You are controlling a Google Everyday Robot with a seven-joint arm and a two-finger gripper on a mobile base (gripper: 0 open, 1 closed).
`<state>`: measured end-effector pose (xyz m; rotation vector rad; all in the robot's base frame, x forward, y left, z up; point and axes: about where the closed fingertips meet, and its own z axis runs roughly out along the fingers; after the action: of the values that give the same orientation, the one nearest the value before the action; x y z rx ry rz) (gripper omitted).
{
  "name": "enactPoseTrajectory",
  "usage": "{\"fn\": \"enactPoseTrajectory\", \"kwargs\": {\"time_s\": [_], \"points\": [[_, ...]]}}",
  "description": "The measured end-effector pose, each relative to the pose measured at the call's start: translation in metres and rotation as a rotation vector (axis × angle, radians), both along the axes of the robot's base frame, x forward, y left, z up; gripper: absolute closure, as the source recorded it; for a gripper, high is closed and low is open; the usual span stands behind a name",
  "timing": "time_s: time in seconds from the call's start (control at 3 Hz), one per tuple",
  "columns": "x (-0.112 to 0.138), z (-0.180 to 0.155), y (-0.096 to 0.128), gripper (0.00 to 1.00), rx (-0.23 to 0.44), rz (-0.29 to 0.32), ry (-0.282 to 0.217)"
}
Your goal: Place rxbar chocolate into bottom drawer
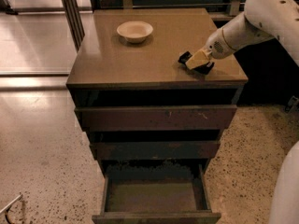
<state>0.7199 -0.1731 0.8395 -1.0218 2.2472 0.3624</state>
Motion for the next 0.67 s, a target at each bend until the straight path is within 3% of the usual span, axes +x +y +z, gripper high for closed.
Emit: {"fn": "enactPoseTrajectory", "kwargs": {"time_s": [0.67], "points": [[-0.089,0.033,-0.007,1.0,-0.034,0.208,-0.001]]}}
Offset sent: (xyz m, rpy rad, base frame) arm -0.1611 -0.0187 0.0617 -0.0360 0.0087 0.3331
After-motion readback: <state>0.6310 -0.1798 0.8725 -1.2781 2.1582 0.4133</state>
